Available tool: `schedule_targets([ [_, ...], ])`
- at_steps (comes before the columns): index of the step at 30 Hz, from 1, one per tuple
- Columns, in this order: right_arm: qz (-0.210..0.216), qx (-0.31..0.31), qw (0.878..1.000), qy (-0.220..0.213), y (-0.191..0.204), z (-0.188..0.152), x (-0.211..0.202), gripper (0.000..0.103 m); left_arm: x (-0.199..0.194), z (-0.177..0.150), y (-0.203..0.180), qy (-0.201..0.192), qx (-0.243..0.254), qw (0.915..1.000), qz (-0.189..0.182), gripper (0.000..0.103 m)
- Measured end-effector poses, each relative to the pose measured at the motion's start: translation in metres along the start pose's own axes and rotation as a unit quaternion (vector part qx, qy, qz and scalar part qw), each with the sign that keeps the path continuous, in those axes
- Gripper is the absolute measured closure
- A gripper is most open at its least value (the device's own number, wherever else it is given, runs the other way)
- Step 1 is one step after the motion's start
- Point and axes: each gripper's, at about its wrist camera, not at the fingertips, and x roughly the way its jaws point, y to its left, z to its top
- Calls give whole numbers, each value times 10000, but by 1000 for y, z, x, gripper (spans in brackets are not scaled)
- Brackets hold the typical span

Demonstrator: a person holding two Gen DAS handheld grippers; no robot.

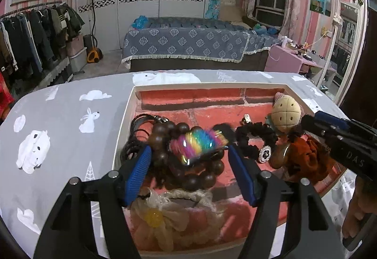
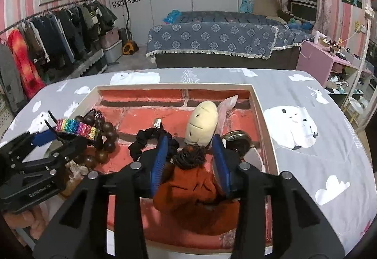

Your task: Organize jewelry

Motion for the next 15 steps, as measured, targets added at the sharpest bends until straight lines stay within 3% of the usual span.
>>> schedule_targets([
  [6, 24, 117, 9997, -218, -5, 4, -20, 60, -32, 9, 0, -315, 36, 9995, 69, 22],
  [8, 45, 136, 9993, -351, -4, 7, -33, 55, -49, 14, 3, -435, 55, 9990, 104, 15],
  [12, 75, 118, 9981, -600, 0, 12, -64, 49, -92, 17, 19, -744, -6, 9970, 196, 13],
  [15, 98, 98, 9966, -814, 5, 11, -93, 38, -123, 10, 33, -931, -12, 9943, 515, 4],
])
